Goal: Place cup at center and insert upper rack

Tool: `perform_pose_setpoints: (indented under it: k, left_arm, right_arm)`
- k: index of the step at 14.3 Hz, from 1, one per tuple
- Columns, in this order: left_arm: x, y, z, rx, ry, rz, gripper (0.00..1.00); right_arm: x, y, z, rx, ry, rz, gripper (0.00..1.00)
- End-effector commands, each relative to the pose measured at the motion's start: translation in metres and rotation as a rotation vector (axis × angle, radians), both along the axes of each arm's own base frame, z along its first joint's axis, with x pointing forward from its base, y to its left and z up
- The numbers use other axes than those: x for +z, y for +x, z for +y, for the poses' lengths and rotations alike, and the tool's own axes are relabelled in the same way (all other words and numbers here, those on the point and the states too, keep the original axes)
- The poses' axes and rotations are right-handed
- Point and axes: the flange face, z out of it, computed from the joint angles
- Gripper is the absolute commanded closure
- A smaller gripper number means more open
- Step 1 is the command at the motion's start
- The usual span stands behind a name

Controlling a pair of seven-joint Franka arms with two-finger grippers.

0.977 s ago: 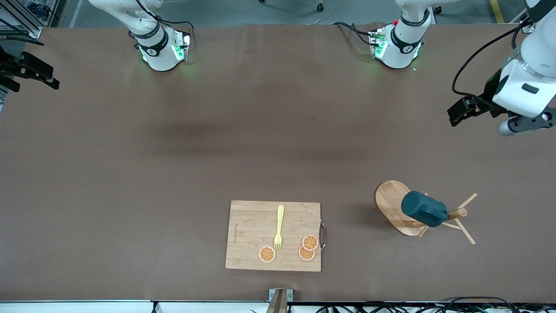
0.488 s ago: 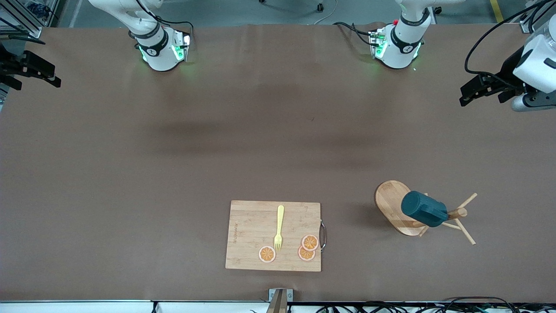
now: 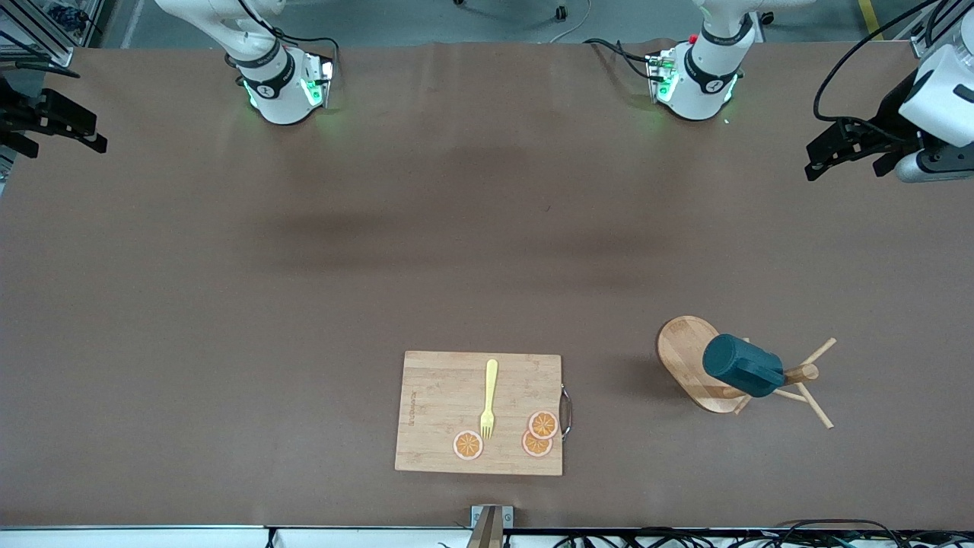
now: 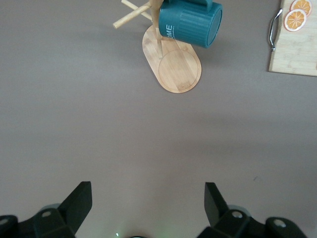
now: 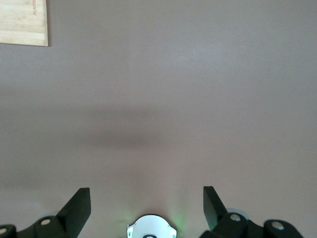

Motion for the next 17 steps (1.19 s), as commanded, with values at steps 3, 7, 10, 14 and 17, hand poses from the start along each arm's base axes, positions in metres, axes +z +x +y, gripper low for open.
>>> perform_pose_setpoints:
  k: [3, 7, 10, 14, 17]
  left_arm:
    - [0.008, 0.001, 0.011, 0.009, 0.000, -0.016, 0.00]
    - [0.011, 0.010, 0.012, 0.009, 0.000, 0.001, 0.00]
    - [0.011, 0.013, 0.014, 0.009, 0.011, 0.000, 0.00]
    - [0.009, 0.015, 0.014, 0.014, 0.013, 0.004, 0.00]
    - [0.009, 0.014, 0.014, 0.014, 0.013, 0.006, 0.00]
  right_arm:
    - [0.002, -0.009, -0.001, 0.007, -0.009, -0.002, 0.00]
    - [0.002, -0.009, -0.002, 0.004, -0.009, -0.003, 0.00]
    - [0.002, -0.009, -0.003, 0.004, -0.009, -0.003, 0.00]
    - [0.003, -0.009, -0.003, 0.002, -0.009, -0.010, 0.00]
    - [0.002, -0.009, -0.003, 0.002, -0.009, -0.008, 0.00]
